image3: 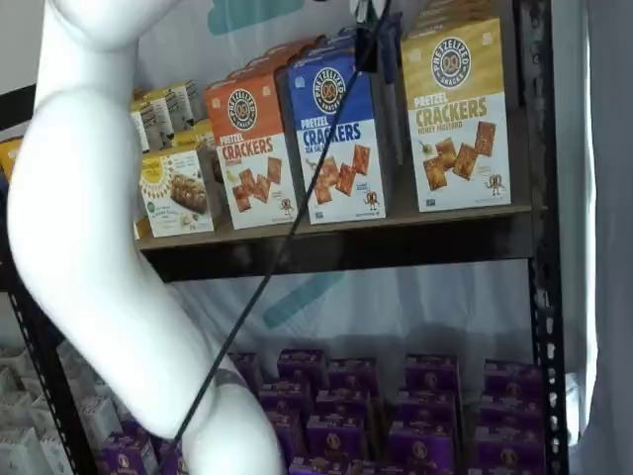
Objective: Retrieve the yellow and white box located on the top shelf, the sixth one from the left
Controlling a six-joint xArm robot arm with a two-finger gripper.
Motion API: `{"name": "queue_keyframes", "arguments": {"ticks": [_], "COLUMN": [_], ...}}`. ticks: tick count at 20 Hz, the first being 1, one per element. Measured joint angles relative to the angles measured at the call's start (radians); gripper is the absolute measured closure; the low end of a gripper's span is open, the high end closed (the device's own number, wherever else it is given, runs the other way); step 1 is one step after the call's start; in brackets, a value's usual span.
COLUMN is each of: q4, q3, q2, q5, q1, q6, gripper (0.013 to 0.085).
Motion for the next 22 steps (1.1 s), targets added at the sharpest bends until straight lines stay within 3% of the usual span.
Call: {"name": "queue_keyframes", "arguments": {"ticks": [7, 10, 17, 22], "q4": [-0.045, -0.106, -0.170, -0.240], "q3": [-0.003, -0.045, -0.087, -0.165], "q2": [0.051, 0.095, 0.154, 0.214], "q5": [-0.179, -0.175, -0.180, -0.098], "q1": [0.020, 0.036, 0.063, 0.086], "q6": [-0.076, -0.082, -0.078, -0.052], "gripper": [0.0130, 0.0130, 0.0130, 0.0130]}}
